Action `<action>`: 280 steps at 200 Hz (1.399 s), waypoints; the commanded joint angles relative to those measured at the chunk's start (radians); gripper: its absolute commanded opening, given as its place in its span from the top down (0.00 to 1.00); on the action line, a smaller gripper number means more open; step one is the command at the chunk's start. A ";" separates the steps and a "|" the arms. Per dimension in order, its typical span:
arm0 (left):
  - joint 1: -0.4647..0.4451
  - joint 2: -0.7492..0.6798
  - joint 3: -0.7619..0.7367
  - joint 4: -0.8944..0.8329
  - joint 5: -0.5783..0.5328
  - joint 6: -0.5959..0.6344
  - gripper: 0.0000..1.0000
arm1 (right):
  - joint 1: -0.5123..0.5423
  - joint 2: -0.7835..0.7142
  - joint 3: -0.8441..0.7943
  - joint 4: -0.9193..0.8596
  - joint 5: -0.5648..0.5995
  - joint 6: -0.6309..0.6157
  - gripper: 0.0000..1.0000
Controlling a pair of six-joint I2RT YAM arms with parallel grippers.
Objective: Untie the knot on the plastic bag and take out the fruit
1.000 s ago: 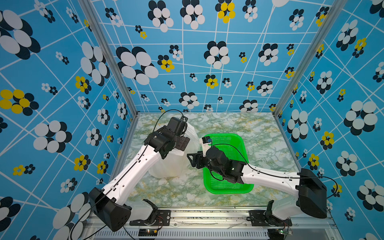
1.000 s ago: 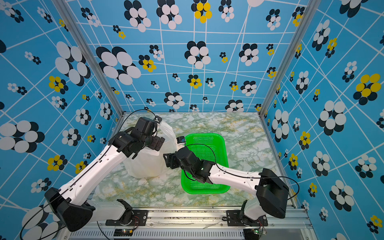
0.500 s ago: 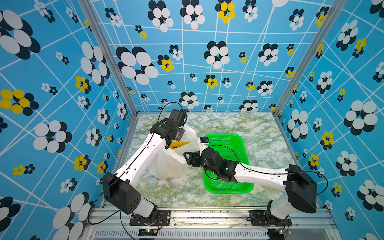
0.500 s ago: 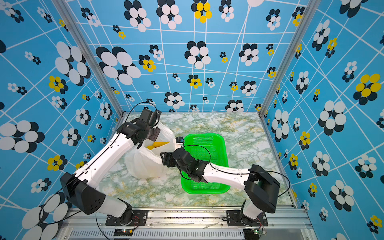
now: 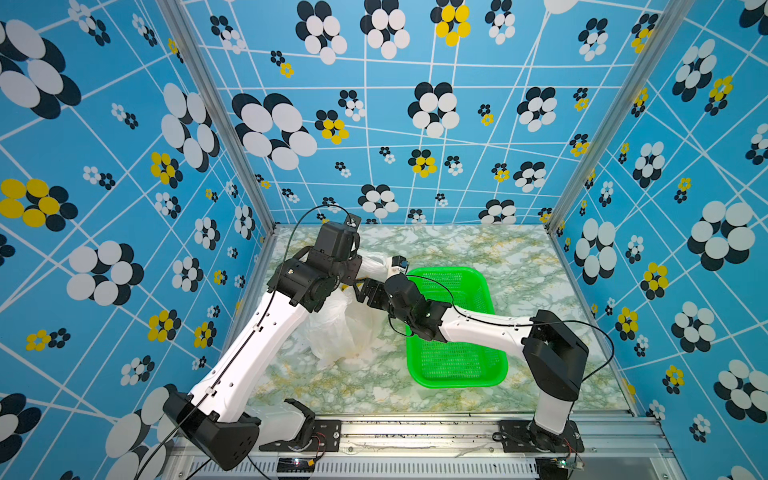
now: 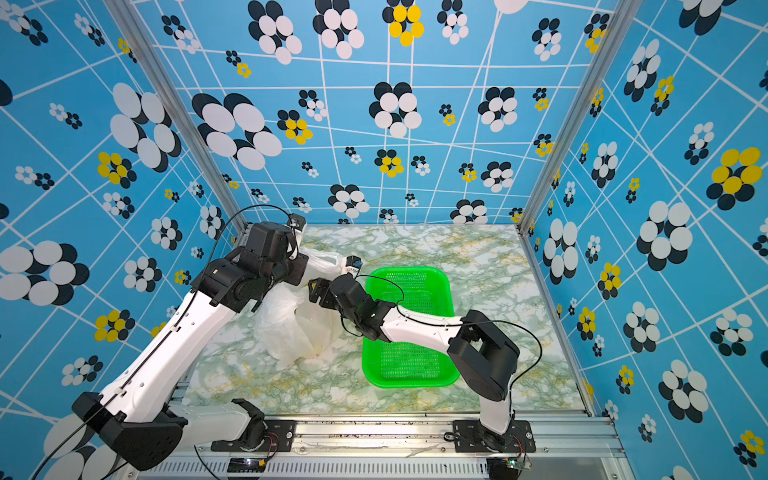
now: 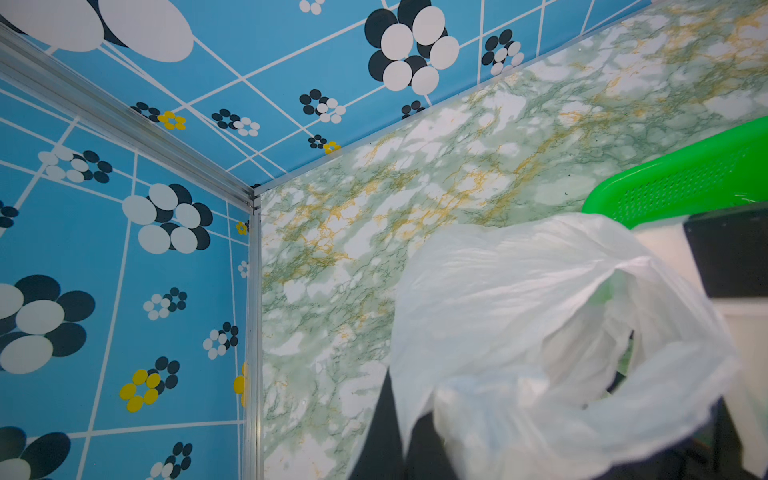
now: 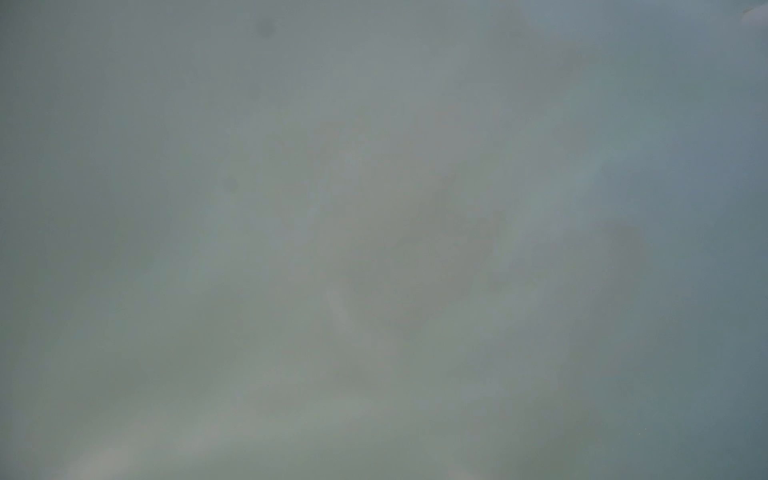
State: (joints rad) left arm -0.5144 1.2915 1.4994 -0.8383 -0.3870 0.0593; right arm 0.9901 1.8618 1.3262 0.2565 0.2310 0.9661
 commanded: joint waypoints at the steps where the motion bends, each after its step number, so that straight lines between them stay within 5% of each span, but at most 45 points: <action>1: -0.029 -0.048 -0.019 0.021 -0.030 -0.020 1.00 | -0.028 0.054 0.102 -0.111 0.009 0.000 0.04; 29: -0.070 -0.118 -0.023 0.031 -0.039 -0.027 1.00 | -0.046 0.122 0.190 -0.164 0.009 -0.018 0.17; 48: -0.087 -0.163 -0.047 0.050 -0.067 -0.020 1.00 | -0.049 0.137 0.207 -0.168 0.006 -0.026 0.81; 60: -0.087 -0.180 -0.068 0.070 -0.106 -0.012 1.00 | -0.049 0.130 0.205 -0.164 0.008 -0.038 1.00; 94: -0.018 -0.181 -0.113 0.182 -0.242 0.038 1.00 | -0.052 0.115 0.241 -0.153 0.002 -0.092 1.00; 121: 0.231 -0.083 0.003 0.174 -0.130 -0.020 1.00 | -0.052 0.112 0.314 -0.137 -0.056 -0.139 1.00; 138: 0.279 -0.011 0.101 0.153 -0.092 0.004 1.00 | -0.049 0.070 0.282 -0.110 -0.068 -0.150 1.00; 183: 0.255 0.017 0.125 0.225 -0.044 0.043 1.00 | -0.019 -0.042 -0.027 0.085 -0.106 -0.115 1.00; 222: 0.088 -0.056 -0.105 0.328 -0.182 0.135 1.00 | 0.011 -0.074 -0.338 0.275 -0.085 -0.019 1.00; 280: -0.006 -0.212 -0.345 0.317 -0.276 0.052 1.00 | 0.024 -0.171 -0.525 0.167 -0.045 -0.025 1.00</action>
State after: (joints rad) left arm -0.4957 1.1648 1.1992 -0.5457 -0.5804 0.1429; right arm 1.0115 1.7615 0.8555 0.4595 0.1490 0.9367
